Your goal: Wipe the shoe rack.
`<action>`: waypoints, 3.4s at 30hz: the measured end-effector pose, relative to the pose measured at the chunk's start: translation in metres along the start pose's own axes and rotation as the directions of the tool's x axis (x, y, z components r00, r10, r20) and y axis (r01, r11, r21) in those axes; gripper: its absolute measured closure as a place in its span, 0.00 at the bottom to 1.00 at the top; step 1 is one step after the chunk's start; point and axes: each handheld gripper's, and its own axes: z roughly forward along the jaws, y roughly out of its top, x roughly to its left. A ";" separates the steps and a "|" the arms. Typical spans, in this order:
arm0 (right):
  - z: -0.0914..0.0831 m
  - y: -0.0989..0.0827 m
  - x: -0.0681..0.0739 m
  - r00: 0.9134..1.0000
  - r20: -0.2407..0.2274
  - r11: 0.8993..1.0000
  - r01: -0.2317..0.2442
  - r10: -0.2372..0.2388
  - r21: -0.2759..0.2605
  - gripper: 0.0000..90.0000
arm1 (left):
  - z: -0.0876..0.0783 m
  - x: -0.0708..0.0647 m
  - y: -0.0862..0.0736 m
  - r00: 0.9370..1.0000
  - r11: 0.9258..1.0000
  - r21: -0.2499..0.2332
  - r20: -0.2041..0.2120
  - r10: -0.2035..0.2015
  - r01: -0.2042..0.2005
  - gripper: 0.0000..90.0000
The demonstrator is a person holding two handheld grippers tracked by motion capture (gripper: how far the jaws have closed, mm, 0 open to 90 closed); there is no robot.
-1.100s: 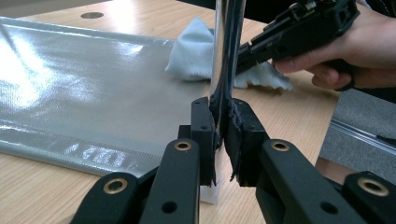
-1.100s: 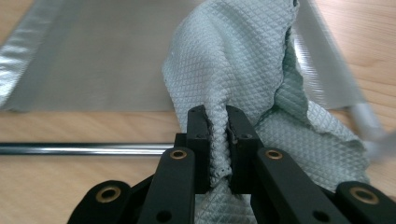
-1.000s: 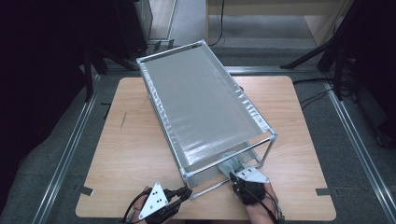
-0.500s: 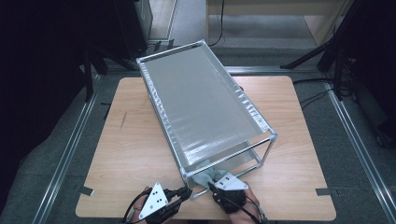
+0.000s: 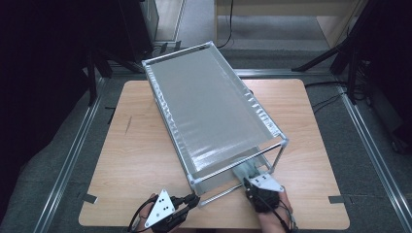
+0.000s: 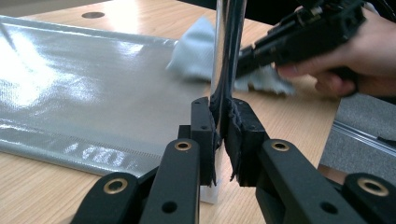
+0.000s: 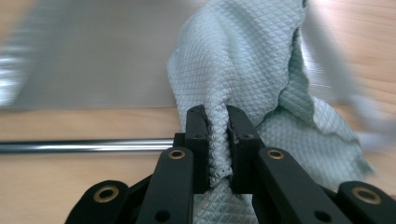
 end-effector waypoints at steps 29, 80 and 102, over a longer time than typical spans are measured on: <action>-0.030 -0.006 -0.069 0.995 0.099 0.999 -0.036 0.032 0.038 0.88 | 0.000 0.002 0.000 1.000 1.000 -0.001 -0.007 0.000 0.000 0.92; -0.027 0.036 -0.078 0.988 0.077 0.969 -0.112 0.132 -0.222 0.90 | -0.010 0.014 -0.003 0.998 1.000 -0.008 -0.055 -0.020 0.019 0.92; 0.013 0.086 -0.114 0.980 0.072 0.970 -0.173 0.188 -0.173 0.55 | 0.075 -0.035 0.031 1.000 1.000 0.007 -0.019 -0.007 0.007 0.92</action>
